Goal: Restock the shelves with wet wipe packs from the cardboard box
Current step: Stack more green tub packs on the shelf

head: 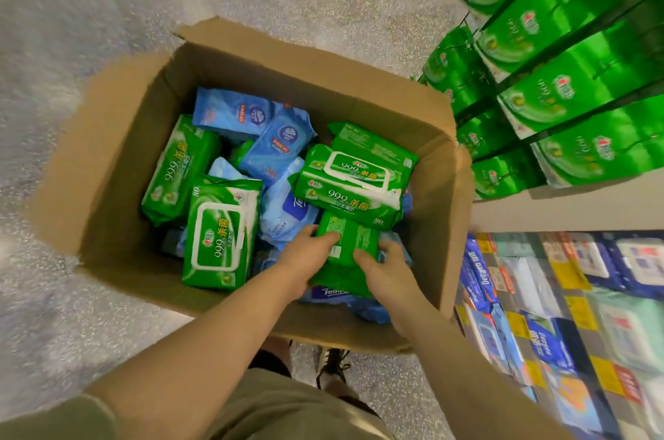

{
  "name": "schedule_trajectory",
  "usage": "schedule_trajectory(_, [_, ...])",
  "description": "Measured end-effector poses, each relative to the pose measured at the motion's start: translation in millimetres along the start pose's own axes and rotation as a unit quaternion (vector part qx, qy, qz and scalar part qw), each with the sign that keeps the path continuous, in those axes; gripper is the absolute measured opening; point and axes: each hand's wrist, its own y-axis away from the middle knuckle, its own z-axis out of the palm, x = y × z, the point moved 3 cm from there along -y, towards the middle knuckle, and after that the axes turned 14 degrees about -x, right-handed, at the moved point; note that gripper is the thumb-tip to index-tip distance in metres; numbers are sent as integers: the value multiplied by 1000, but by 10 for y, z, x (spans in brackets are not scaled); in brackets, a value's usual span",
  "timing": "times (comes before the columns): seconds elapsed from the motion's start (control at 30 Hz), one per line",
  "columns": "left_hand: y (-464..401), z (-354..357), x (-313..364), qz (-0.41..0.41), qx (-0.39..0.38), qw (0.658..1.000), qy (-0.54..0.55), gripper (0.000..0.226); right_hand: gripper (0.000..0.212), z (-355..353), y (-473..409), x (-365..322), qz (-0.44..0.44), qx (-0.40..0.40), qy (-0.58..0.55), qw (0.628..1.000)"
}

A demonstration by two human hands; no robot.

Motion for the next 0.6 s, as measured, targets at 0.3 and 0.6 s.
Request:
schedule_trajectory(0.3, [531, -299, 13, -100, -95, 989, 54, 20, 19, -220, 275, 71, -9, 44, -216, 975])
schedule_trajectory(0.6, [983, -243, 103, -65, -219, 969, 98, 28, 50, -307, 530, -115, -125, 69, -351, 925])
